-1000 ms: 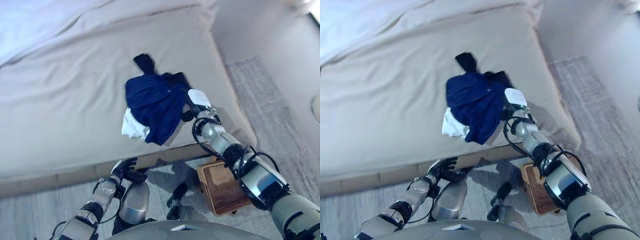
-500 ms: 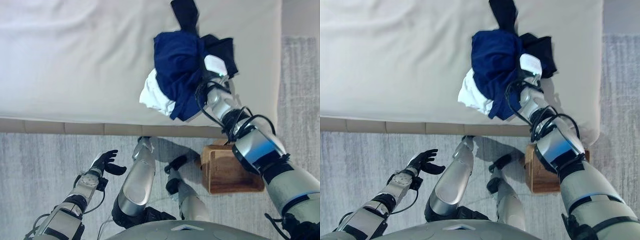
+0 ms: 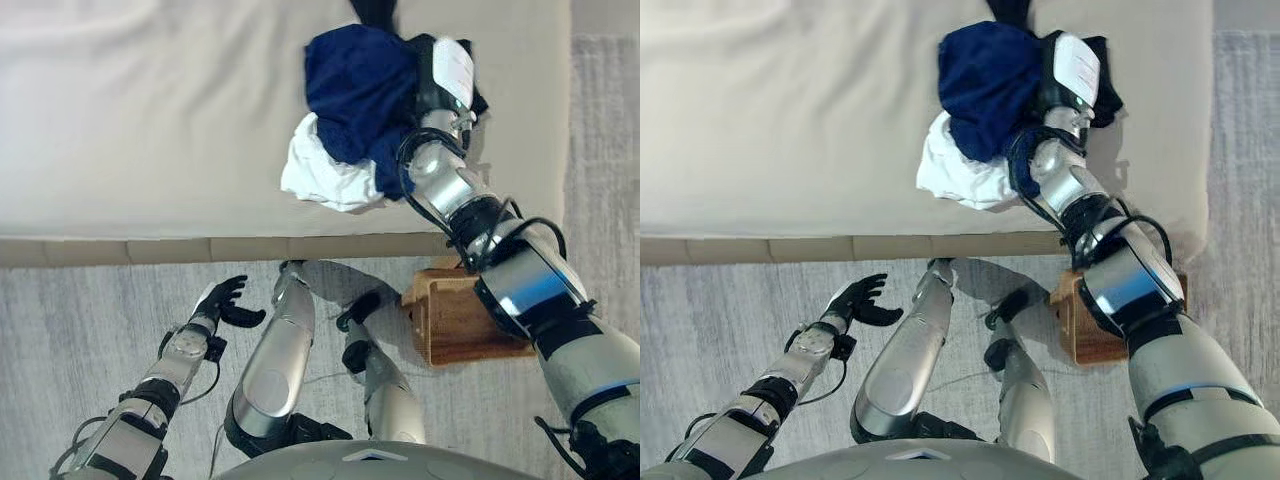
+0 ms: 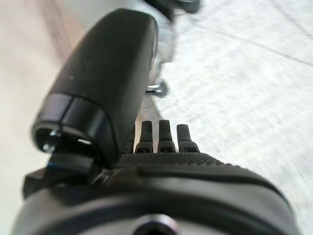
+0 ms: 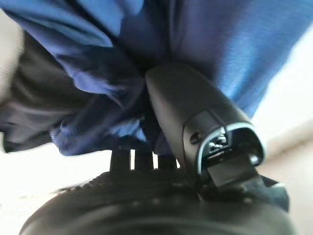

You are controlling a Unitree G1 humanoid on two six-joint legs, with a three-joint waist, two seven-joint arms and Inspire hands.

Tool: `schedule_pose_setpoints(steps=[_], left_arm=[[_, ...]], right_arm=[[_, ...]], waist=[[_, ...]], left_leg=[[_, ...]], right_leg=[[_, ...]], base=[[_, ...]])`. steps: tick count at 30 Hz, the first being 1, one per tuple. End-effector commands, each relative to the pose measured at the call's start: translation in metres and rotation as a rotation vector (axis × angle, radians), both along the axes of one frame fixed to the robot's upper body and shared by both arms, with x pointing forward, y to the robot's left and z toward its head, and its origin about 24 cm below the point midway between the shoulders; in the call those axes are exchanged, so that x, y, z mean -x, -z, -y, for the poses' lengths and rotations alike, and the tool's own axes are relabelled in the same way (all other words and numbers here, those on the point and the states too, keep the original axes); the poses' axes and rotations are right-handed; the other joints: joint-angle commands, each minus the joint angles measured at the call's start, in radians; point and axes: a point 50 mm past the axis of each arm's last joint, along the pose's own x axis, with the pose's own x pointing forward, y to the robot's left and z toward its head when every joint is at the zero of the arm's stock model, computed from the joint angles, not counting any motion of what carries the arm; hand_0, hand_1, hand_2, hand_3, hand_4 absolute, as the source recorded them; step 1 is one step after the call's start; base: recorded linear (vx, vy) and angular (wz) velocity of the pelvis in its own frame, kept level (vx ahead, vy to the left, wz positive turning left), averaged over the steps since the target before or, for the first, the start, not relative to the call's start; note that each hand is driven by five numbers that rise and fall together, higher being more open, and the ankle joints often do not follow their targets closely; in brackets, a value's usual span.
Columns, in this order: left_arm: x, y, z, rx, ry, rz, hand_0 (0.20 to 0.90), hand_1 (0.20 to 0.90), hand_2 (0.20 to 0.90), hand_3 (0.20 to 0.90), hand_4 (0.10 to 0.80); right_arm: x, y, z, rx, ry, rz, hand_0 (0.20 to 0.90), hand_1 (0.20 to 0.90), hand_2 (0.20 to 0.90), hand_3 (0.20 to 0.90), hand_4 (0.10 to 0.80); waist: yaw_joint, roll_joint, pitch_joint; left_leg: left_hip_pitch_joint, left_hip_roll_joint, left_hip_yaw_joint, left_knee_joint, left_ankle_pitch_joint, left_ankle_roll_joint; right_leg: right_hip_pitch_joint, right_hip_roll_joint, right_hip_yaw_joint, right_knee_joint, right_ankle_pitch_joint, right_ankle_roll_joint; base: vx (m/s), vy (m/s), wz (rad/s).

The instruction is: Pick up the clothes from the bed and place them into the basket

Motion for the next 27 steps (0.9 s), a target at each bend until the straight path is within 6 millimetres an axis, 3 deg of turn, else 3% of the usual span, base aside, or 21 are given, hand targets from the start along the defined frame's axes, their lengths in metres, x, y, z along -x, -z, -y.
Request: schedule_pose_setpoints(steps=[1, 4, 7, 16, 20, 22, 23, 27], left_arm=[[0.031, 0.019, -0.013, -0.080, -0.017, -0.108, 0.900, 0.900, 0.900, 0.900, 0.800], [0.039, 0.026, -0.011, -0.082, -0.025, -0.144, 0.900, 0.900, 0.900, 0.900, 0.800], [0.043, 0.033, 0.000, -0.043, -0.017, -0.183, 0.900, 0.900, 0.900, 0.900, 0.800], [0.054, 0.043, 0.020, -0.012, 0.124, -0.280, 0.900, 0.900, 0.900, 0.900, 0.800], [0.077, 0.058, 0.036, 0.041, 0.161, -0.379, 0.900, 0.900, 0.900, 0.900, 0.800], [0.078, 0.058, 0.036, 0.041, 0.161, -0.382, 0.900, 0.900, 0.900, 0.900, 0.800], [0.093, 0.065, 0.033, 0.030, 0.139, -0.432, 0.900, 0.900, 0.900, 0.900, 0.800], [0.110, 0.070, 0.017, -0.020, 0.099, -0.510, 0.900, 0.900, 0.900, 0.900, 0.800]], right_arm=[[0.033, -0.087, 0.013, -0.012, 0.031, 0.460, 0.300, 0.300, 0.300, 0.200, 0.100], [0.047, -0.096, 0.021, 0.030, 0.031, 0.523, 0.300, 0.300, 0.300, 0.200, 0.100], [0.062, -0.107, 0.031, 0.081, 0.037, 0.570, 0.300, 0.300, 0.300, 0.200, 0.100], [0.088, -0.140, 0.074, 0.132, 0.163, 0.655, 0.300, 0.300, 0.300, 0.200, 0.100], [0.095, -0.150, 0.107, 0.149, 0.272, 0.643, 0.300, 0.300, 0.300, 0.200, 0.100], [0.096, -0.150, 0.108, 0.148, 0.275, 0.641, 0.300, 0.300, 0.300, 0.200, 0.100], [0.100, -0.151, 0.126, 0.127, 0.326, 0.641, 0.300, 0.300, 0.300, 0.200, 0.100], [0.105, -0.148, 0.151, 0.080, 0.381, 0.612, 0.300, 0.300, 0.300, 0.200, 0.100]], waist=[[-0.046, -0.039, 0.006], [-0.097, -0.040, -0.045], [-0.169, -0.016, -0.157], [-0.241, 0.020, -0.306], [-0.276, 0.054, -0.353], [-0.277, 0.055, -0.353], [-0.297, 0.064, -0.367], [-0.330, 0.073, -0.382]], left_leg=[[0.231, -0.005, 0.061, -0.048, -0.155, 0.100], [0.320, 0.002, 0.095, -0.091, -0.161, 0.098], [0.422, 0.010, 0.145, -0.154, -0.155, 0.091], [0.535, 0.031, 0.182, -0.273, -0.105, 0.078], [0.568, 0.028, 0.196, -0.246, -0.124, 0.072], [0.570, 0.028, 0.196, -0.245, -0.126, 0.072], [0.588, 0.030, 0.204, -0.239, -0.132, 0.068], [0.618, 0.037, 0.220, -0.237, -0.138, 0.057]], right_leg=[[0.124, 0.005, 0.066, 0.047, -0.003, 0.028], [0.188, 0.021, 0.107, -0.006, -0.010, 0.022], [0.255, 0.029, 0.145, -0.048, -0.024, 0.002], [0.334, 0.046, 0.146, -0.042, -0.074, -0.014], [0.361, 0.040, 0.151, -0.015, -0.105, -0.030], [0.364, 0.040, 0.152, -0.015, -0.106, -0.031], [0.384, 0.044, 0.161, -0.012, -0.116, -0.037], [0.411, 0.052, 0.180, -0.021, -0.121, -0.044]], base=[[0.010, -0.011, -0.75], [0.075, 0.026, -0.50], [0.133, 0.082, -0.41], [0.062, -0.080, -0.21], [0.050, 0.025, -0.03], [0.000, 0.000, 0.00], [0.026, -0.020, -0.05], [0.020, -0.022, -0.10]])
